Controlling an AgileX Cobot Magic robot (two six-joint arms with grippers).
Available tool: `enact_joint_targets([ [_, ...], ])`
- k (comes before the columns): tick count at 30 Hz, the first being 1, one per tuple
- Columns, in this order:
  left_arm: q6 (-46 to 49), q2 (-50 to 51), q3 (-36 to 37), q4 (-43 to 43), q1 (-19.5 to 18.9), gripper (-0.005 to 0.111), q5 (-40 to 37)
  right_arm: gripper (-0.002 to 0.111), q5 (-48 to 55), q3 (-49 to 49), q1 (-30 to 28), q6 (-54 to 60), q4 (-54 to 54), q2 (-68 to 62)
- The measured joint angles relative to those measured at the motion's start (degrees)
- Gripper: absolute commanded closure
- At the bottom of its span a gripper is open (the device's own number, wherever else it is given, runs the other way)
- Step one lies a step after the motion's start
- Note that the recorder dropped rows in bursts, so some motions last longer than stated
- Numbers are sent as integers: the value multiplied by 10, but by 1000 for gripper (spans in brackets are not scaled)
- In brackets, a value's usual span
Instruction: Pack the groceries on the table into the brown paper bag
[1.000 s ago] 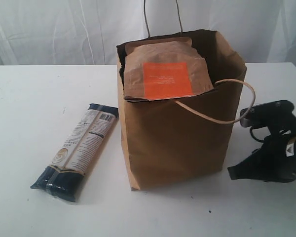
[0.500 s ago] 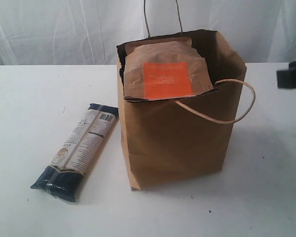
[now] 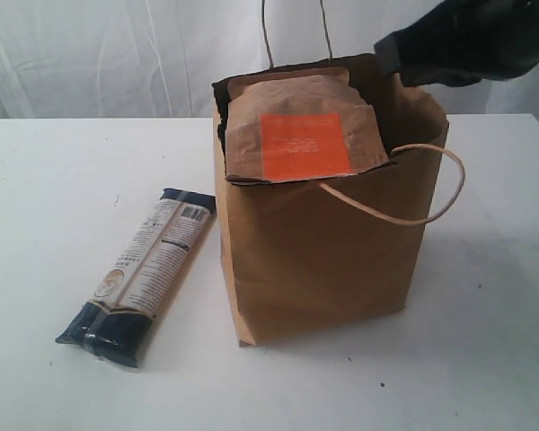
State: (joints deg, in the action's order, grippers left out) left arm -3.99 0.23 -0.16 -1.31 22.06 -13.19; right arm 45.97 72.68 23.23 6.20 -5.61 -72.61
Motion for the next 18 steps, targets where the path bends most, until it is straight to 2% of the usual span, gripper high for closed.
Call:
enact_joint_targets([
  [2,0,0,0,0,0,107,0,103,8,1,1,4,0,-18],
  [4,0,0,0,0,0,107,0,91,10,1,1,6,0,-28],
  [5,0,0,0,0,0,107,0,81,10,1,1,8,0,-29],
  [8,0,0,0,0,0,107,0,70,9,3,1,9,0,-29],
  [18,0,0,0,0,0,107,0,67,-8,3,1,10,0,-28],
])
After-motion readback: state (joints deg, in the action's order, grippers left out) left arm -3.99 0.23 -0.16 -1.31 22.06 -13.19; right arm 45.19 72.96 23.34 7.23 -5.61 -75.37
